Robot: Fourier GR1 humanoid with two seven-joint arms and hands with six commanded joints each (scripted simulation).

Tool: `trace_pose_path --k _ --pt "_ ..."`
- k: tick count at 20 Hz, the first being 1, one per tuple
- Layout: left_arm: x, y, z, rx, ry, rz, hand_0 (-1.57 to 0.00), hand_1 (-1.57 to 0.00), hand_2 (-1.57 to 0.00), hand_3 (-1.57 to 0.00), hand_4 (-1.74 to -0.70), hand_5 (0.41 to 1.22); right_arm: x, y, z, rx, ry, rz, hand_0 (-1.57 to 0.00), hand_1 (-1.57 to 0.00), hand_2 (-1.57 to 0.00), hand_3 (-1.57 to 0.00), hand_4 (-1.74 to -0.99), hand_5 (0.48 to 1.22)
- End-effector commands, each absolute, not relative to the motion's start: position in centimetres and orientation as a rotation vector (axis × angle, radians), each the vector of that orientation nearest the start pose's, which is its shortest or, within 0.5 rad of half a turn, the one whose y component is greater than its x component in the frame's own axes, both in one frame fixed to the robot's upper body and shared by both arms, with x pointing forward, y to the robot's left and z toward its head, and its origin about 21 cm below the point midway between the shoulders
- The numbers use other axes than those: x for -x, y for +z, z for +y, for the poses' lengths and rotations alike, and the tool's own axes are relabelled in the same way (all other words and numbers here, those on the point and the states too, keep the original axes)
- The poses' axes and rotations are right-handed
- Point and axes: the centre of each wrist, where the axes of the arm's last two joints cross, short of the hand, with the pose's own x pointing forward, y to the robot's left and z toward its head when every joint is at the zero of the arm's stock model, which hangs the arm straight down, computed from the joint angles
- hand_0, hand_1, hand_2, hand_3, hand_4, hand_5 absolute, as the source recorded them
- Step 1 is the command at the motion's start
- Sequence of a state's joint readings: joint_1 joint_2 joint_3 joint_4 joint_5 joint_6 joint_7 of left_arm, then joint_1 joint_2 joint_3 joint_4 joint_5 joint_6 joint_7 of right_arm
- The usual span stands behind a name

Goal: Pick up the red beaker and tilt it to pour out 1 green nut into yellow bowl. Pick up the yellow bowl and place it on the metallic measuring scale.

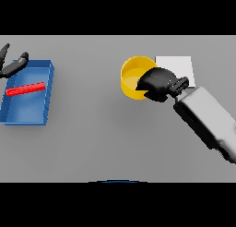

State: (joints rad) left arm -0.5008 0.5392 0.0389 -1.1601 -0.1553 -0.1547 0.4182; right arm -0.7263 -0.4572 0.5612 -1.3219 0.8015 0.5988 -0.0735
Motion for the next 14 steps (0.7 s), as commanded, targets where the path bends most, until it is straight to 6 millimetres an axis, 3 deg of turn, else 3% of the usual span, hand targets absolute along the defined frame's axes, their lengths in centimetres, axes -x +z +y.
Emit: trace_pose_path --k 1,7,12,14 --pt "-36.4 11.3 34.6 -0.55 -0.449 -1.152 0.0 0.0 0.0 0.0 -0.81 0.71 -36.2 12.8 -15.8 0.526 1.991 -1.219 -1.54 -1.57 -1.49 -1.19 -1.74 1.22" --pt "-36.3 11.6 34.6 -0.543 -0.436 -1.14 0.0 0.0 0.0 0.0 -0.84 0.737 -38.8 14.1 -19.6 0.674 1.879 -1.259 -1.56 -1.57 -1.54 -1.15 -1.741 1.221" --pt "-35.6 11.8 34.1 -0.552 -0.427 -1.126 0.0 0.0 0.0 0.0 -0.85 0.76 -41.1 13.4 -22.1 0.764 1.78 -1.22 -1.57 -1.57 -1.55 -1.15 -1.741 1.221" --pt "-35.5 11.6 34.2 -0.537 -0.413 -1.114 0.0 0.0 0.0 0.0 -0.86 0.762 -41.5 12.2 -23.6 0.774 1.744 -1.183 -1.57 -1.57 -1.53 -1.17 -1.741 1.221"
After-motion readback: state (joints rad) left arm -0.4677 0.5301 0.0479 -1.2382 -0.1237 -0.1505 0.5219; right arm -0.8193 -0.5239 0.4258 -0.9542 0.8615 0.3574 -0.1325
